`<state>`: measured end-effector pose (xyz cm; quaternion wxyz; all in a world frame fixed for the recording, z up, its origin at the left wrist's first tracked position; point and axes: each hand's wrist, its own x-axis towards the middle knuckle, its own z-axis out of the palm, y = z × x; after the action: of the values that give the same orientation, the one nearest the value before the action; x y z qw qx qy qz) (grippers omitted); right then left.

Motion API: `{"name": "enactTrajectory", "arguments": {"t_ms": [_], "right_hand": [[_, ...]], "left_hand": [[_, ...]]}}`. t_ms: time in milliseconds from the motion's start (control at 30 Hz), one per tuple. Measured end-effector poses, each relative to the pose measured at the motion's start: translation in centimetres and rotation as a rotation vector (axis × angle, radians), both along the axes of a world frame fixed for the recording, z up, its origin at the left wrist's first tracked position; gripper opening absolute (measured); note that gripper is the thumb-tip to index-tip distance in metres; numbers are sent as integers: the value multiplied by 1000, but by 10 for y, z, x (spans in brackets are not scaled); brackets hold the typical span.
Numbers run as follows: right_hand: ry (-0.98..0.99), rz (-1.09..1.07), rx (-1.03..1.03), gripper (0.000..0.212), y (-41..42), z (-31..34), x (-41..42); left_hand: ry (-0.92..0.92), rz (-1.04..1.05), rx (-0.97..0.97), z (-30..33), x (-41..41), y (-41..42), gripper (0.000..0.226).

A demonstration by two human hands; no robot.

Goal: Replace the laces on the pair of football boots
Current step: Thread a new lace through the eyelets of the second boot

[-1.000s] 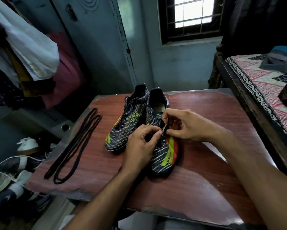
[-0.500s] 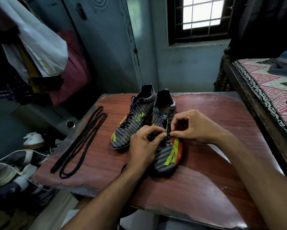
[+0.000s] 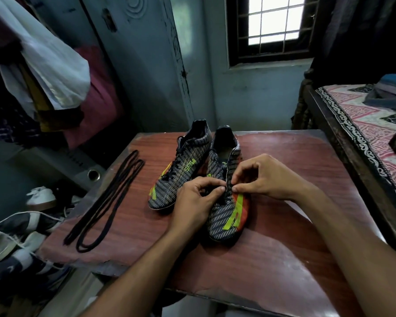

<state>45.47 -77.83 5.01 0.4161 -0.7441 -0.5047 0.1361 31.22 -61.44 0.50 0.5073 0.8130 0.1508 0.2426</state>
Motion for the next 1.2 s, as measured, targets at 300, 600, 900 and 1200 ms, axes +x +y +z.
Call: {"name": "enactTrajectory", "arguments": {"t_ms": [300,600,900,1200], "right_hand": [[35,0,-16,12,-1,-1,1],[-9,11,-12,11,0,-1,0],[-79,-15,2,7,2,-3,-4],[-120,-55,57,12,9,-11,-9]], "left_hand": [[211,100,358,15,4,-5,7],[133,205,480,12,-4,-21,11],[2,65,341,3,-1,-10,4],[35,253,810,9,-11,-23,41]]}}
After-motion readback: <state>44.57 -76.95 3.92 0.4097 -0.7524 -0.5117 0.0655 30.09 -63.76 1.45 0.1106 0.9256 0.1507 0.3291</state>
